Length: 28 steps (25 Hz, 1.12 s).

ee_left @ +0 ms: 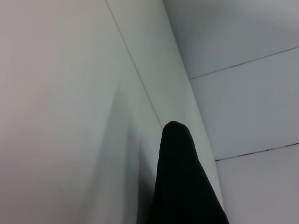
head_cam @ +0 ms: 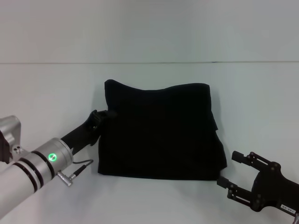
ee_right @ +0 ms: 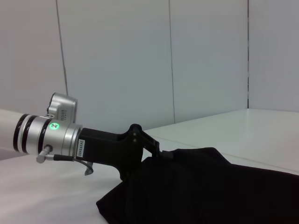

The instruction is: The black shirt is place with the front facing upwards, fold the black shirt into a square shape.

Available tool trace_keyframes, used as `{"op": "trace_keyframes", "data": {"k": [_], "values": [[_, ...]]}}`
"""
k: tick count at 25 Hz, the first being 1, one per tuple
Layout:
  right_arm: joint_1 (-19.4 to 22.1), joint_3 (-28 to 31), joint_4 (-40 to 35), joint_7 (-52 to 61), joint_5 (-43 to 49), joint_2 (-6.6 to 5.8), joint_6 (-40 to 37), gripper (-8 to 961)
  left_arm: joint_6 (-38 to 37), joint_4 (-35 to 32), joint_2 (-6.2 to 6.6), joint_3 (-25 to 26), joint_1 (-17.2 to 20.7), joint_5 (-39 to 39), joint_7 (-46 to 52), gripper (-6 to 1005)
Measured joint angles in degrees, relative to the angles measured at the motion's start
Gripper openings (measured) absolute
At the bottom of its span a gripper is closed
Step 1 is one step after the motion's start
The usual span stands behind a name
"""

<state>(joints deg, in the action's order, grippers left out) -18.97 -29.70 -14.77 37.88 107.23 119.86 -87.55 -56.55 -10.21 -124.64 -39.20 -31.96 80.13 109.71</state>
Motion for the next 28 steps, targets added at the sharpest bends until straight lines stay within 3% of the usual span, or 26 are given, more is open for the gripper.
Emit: {"op": "trace_keyframes", "data": {"k": [12, 19, 24, 28], "values": [[-0.3, 0.18, 0.0, 0.0, 0.0, 0.02, 0.02, 790, -5.07, -0.01, 0.41, -1.05, 0.15, -0.95, -3.23, 218], [-0.39, 0.82, 0.09, 0.0, -0.07, 0.02, 0.01, 791, -7.24, -5.13, 0.85, -5.24, 3.29, -0.16, -5.62, 247], [-0.53, 1.7, 0.27, 0.0, -0.09, 0.11, -0.19, 791, -9.48, -8.15, 2.28, -7.42, 5.96, -0.09, -7.28, 483], [-0.72, 2.23, 0.42, 0.0, -0.1, 0.11, -0.33, 791, -16.82, -12.7, 4.04, -8.63, 8.06, 2.51, -16.28, 620]]}}
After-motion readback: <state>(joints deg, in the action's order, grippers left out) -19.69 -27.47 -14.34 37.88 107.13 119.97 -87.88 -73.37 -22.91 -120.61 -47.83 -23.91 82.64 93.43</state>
